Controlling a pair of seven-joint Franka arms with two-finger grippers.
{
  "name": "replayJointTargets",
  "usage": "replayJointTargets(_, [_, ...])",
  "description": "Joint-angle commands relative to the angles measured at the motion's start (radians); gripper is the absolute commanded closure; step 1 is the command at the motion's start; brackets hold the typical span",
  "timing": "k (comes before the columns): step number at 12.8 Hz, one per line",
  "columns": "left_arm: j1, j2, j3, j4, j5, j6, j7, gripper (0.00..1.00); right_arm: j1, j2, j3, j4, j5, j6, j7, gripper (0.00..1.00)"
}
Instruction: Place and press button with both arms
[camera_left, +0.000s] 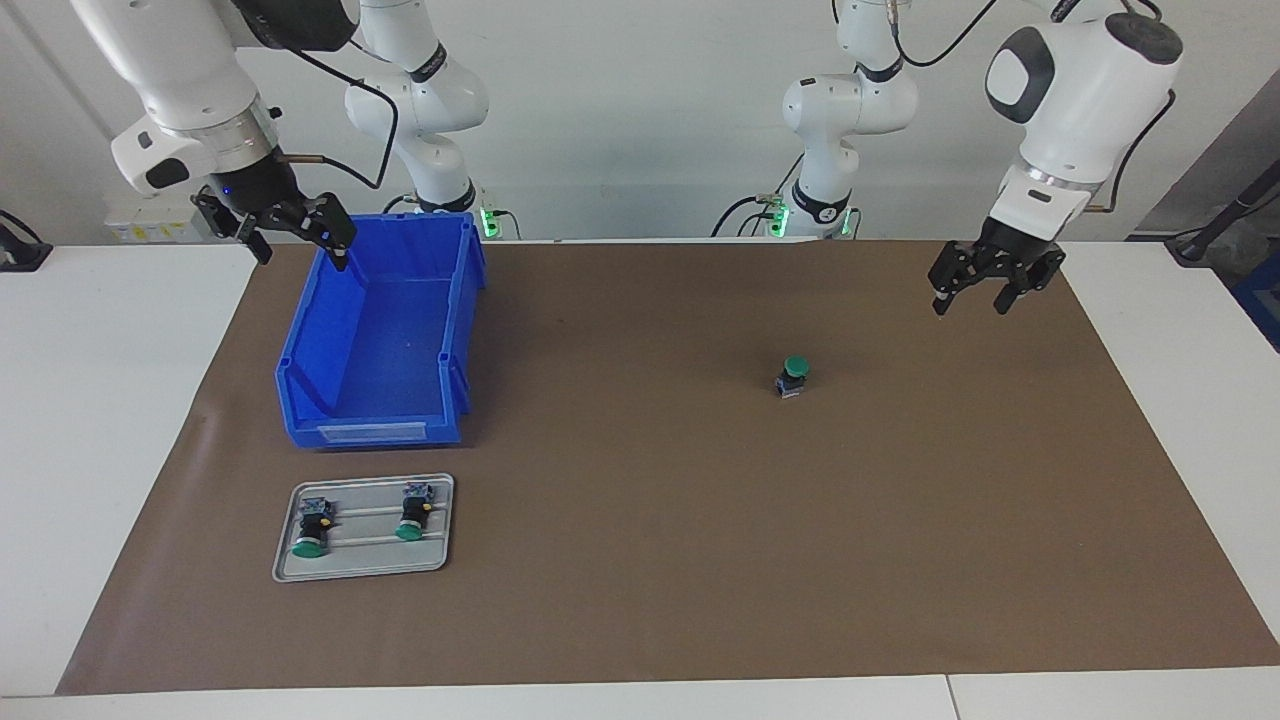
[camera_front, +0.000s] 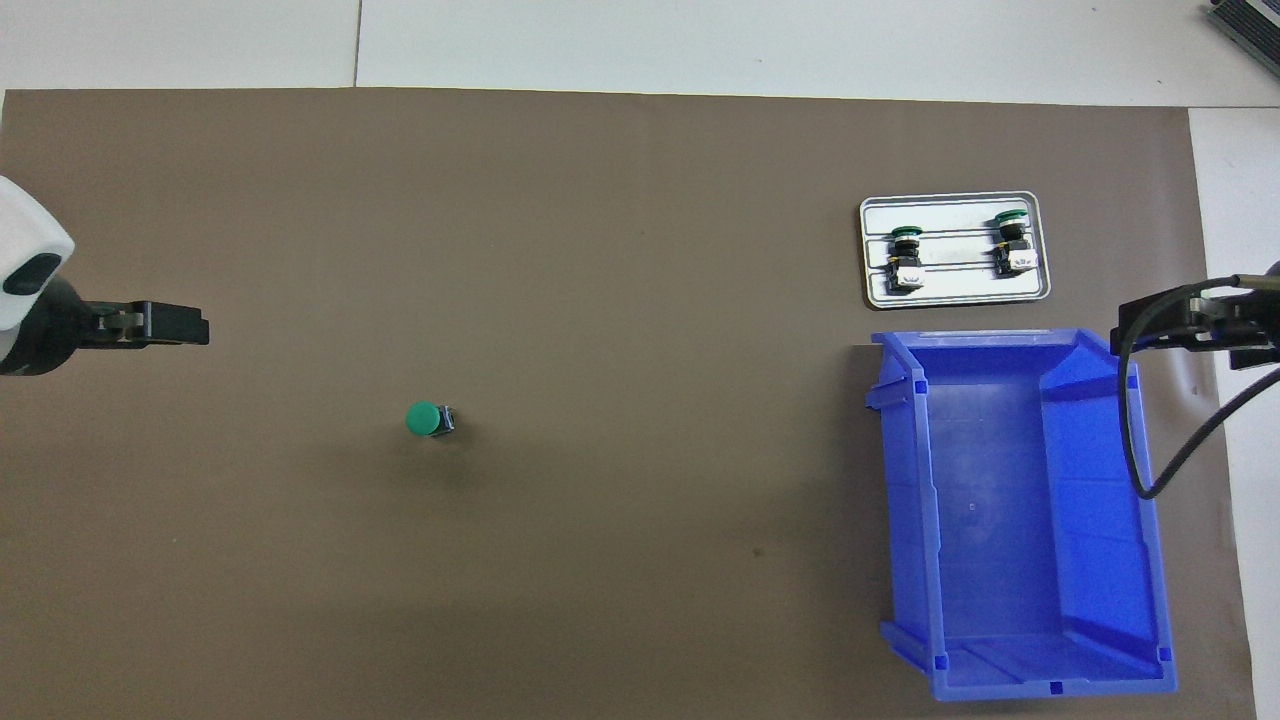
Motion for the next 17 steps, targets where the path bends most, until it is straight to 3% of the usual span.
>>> replayJointTargets(1, [0.038,0.099,-0.006,0.204,0.012,-0.141,0.038,0.0,-0.004,-0.018,0.002,-0.017,0.016,-0.007,-0.022,0.0])
replayJointTargets(4, [0.041,0.185,-0.009,0.397,0.017,-0.296,0.036,0.0,-0.004,-0.018,0.002,-0.016,0.016,-0.007,-0.022,0.0])
replayJointTargets(6, [0.032,0.194,-0.011,0.415,0.019,-0.307,0.036,0.0,-0.005,-0.018,0.002,-0.017,0.016,-0.007,-0.022,0.0])
replayJointTargets(8, [0.024,0.177,-0.014,0.388,0.023,-0.329,0.038,0.0,-0.004,-0.018,0.002,-0.016,0.016,-0.007,-0.022,0.0])
replayJointTargets(13, [0.022,0.05,-0.02,0.202,0.025,-0.309,0.038,0.0,-0.004,-0.018,0.002,-0.016,0.016,-0.007,-0.022,0.0])
replayJointTargets(17, [0.024,0.042,-0.022,0.182,0.034,-0.3,0.039,0.0,-0.004,-0.018,0.002,-0.017,0.016,-0.007,-0.022,0.0])
